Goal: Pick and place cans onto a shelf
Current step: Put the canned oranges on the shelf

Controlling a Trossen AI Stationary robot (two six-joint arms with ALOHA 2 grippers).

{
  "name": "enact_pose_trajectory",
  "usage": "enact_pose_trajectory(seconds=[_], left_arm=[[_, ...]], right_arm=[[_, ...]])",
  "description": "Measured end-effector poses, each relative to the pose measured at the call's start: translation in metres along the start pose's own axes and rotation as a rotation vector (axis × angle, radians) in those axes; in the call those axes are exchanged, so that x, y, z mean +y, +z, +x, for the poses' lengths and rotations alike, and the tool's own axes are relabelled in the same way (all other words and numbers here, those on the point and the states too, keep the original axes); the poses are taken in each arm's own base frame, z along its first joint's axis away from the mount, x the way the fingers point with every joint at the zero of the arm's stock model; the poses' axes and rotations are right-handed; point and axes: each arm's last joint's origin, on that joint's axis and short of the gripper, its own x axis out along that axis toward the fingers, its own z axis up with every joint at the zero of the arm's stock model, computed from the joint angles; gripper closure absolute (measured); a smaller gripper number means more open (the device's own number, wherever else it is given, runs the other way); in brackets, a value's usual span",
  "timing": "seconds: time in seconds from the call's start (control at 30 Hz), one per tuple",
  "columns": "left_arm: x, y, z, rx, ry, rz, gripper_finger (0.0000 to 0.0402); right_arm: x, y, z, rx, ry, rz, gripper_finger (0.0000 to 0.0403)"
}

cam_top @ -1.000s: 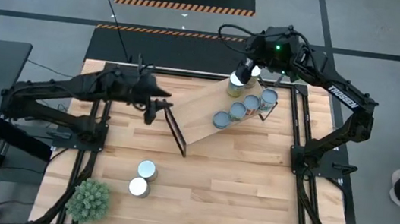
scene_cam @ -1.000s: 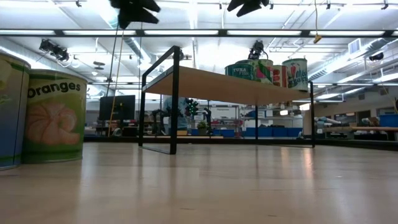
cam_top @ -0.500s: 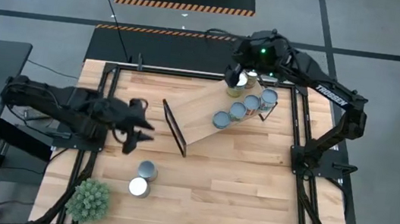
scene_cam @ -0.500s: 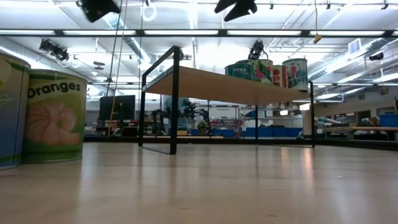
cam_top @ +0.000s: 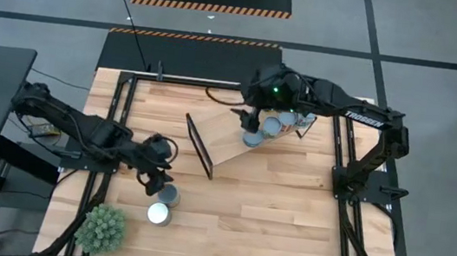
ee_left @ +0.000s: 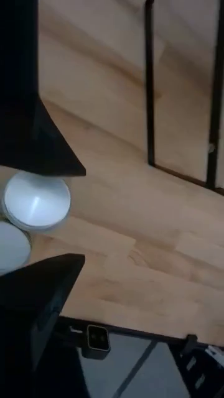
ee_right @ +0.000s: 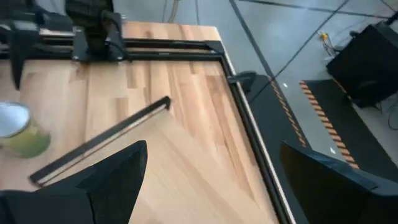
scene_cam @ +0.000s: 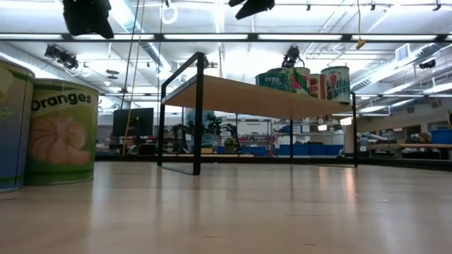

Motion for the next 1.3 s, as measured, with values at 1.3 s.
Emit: enact_pose_trajectory(seconds=[1.3], left_arm=[[-0.024,-0.039,0.049,0.284,0.237,-0.155,0.0023]], right_arm=[[0.102,-0.015,-0.043,0.109,0.021,-0.058,0.0031]])
